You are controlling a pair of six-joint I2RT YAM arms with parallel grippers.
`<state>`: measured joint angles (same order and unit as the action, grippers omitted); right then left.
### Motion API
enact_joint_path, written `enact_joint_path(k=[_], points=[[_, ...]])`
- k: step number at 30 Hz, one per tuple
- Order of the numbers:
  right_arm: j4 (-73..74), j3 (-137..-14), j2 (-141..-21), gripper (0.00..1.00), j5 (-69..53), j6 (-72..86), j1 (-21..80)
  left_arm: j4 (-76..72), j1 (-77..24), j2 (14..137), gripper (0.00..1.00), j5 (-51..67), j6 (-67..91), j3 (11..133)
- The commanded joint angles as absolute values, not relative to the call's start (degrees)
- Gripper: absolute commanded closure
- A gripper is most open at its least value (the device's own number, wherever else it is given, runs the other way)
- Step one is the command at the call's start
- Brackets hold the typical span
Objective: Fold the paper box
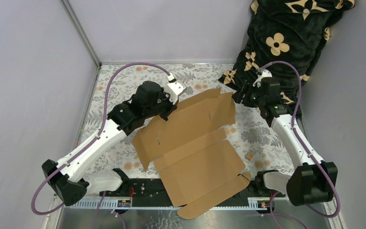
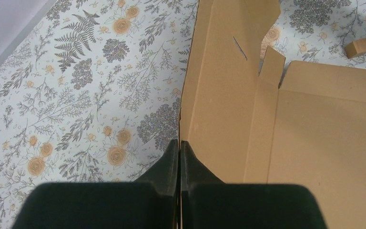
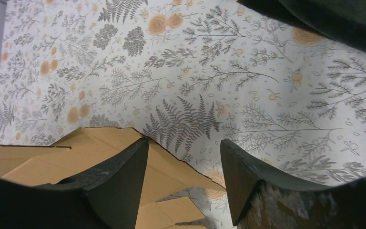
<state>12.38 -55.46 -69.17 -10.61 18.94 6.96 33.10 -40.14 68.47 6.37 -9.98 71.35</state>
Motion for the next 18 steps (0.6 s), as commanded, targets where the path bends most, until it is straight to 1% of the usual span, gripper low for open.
enact_joint_path(k=[1, 14, 17, 18], points=[[6.02, -53.26, -67.41, 0.35, -16.27, 19.49, 6.77, 33.18, -40.46, 68.80, 0.98, 7.30, -10.93, 73.60], [-4.18, -49.49, -71.15, 0.34, -27.99, 19.58, 6.77, 33.19, -40.41, 69.07, 0.98, 8.20, -11.42, 73.62], [-4.39, -49.19, -71.99, 0.36, -28.43, 19.17, 6.77, 33.22, -40.41, 69.32, 0.98, 8.18, -11.51, 73.73], [-4.39, -49.09, -72.13, 0.39, -28.66, 19.11, 6.77, 33.21, -40.43, 69.41, 0.97, 8.20, -11.58, 73.72]])
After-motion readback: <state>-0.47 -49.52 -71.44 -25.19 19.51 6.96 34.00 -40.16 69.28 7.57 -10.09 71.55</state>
